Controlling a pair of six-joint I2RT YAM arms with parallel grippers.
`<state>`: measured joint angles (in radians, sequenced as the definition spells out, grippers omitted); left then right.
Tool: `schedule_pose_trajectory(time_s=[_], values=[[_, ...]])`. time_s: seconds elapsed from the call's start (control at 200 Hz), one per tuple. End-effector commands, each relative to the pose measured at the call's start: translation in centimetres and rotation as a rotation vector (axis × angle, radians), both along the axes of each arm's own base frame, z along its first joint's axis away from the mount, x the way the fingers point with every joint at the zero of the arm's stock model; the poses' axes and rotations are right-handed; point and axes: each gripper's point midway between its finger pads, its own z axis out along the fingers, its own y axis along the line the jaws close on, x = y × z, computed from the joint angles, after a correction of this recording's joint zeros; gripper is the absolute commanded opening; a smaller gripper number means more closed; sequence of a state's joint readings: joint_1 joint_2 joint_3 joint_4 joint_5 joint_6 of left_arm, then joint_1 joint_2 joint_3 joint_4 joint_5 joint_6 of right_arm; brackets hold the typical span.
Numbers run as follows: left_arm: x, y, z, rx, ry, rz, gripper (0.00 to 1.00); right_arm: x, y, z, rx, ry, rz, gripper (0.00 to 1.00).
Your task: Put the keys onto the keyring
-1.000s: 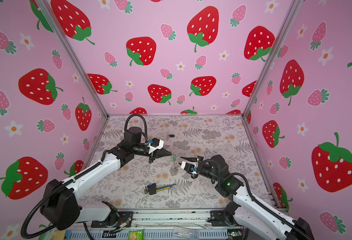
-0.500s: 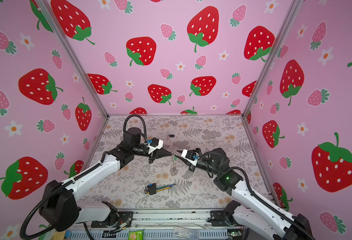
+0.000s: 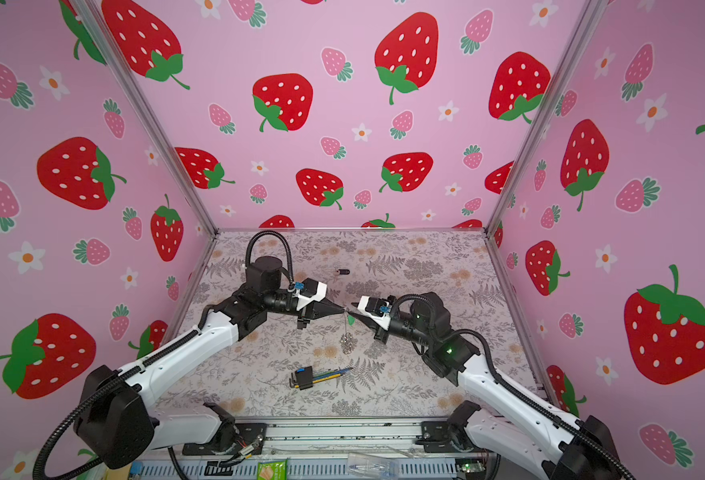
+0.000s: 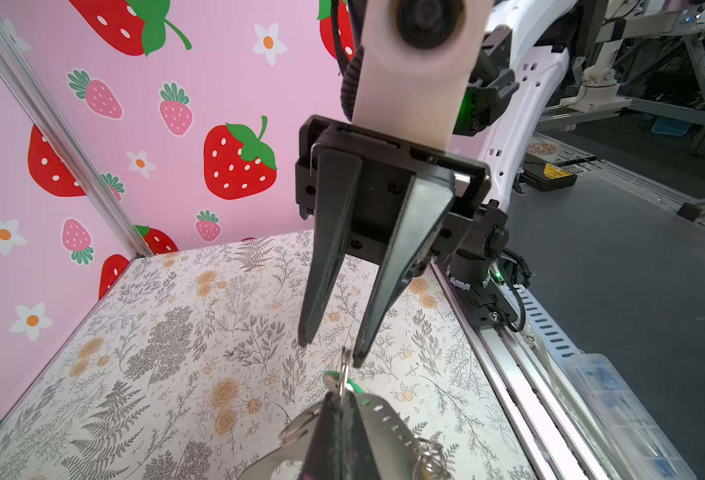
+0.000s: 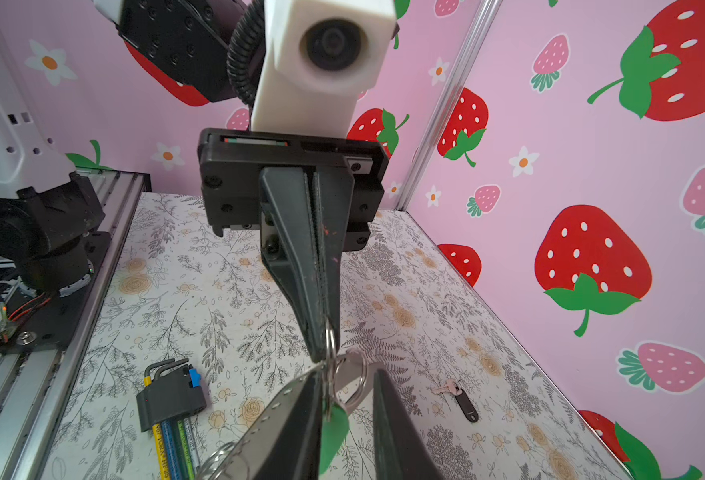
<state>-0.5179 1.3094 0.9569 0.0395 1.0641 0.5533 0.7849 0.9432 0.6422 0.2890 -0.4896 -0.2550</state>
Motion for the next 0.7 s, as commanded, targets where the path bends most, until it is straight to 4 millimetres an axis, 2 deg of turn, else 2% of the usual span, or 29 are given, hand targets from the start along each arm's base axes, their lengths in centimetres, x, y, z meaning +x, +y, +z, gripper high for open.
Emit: schedule_pose_trajectory(time_s=[0.0,0.695], values=[[-0.4,-0.1,0.7,-0.011,-0.039,-0.016,0.00,-0.4,0.0,1.3,0.025,-0.014,0.021,0.24],[-0.6,-0.2,0.3,0.014,-0.059,-0.017,0.00,0.2,0.7,0.2,-0.015,0.010,0.029,0.14]])
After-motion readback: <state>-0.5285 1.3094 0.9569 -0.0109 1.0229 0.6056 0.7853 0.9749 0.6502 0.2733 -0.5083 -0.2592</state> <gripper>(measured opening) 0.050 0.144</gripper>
